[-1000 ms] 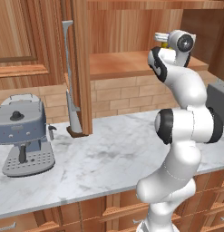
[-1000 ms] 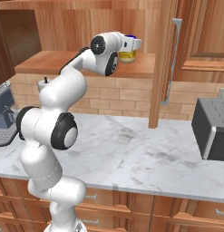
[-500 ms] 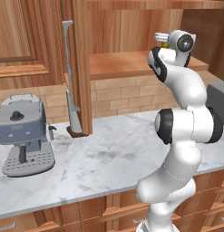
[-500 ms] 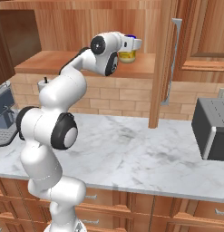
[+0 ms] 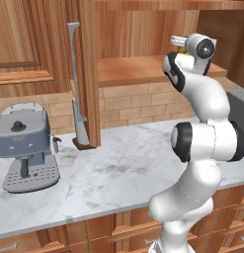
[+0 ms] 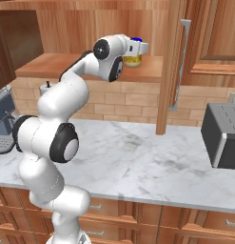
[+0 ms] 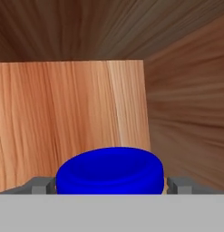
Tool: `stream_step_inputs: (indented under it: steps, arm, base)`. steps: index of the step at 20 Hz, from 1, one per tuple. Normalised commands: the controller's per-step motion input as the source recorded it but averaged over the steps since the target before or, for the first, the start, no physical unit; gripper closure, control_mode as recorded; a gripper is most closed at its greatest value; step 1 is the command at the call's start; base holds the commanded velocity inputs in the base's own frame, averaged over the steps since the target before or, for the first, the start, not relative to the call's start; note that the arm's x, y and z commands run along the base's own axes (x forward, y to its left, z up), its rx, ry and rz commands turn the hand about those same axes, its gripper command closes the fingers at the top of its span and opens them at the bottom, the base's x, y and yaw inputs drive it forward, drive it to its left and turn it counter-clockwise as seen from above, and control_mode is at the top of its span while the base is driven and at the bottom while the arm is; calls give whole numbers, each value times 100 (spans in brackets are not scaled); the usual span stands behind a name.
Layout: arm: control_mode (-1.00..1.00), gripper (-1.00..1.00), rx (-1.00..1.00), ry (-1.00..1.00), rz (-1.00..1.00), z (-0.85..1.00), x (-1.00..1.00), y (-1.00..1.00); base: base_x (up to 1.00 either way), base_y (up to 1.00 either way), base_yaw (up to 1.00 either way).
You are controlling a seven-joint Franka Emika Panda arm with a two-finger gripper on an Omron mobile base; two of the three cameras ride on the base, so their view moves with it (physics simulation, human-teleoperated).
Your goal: Collect the paprika, mayonnaise, and shaker from the cabinet and place them next to the stove.
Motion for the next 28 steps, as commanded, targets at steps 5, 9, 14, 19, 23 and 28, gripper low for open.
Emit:
stream_step_inputs:
  steps: [5, 9, 14, 19, 23, 28]
  arm:
    - [-100, 100, 4, -7, 0, 0, -44, 0]
    - [-100, 100, 5, -7, 0, 0, -49, 0]
    - [-100, 100, 4, -7, 0, 0, -53, 3]
    - [-100, 100, 2, -4, 0, 0, -48, 10]
    - [-100, 100, 0, -3, 0, 0, -40, 16]
    - [-100, 100, 0, -3, 0, 0, -36, 13]
  base:
    - [0, 0, 0]
    - [0, 0, 0]
    - [0, 0, 0]
    - [0, 0, 0]
    - [0, 0, 0]
    - [0, 0, 0]
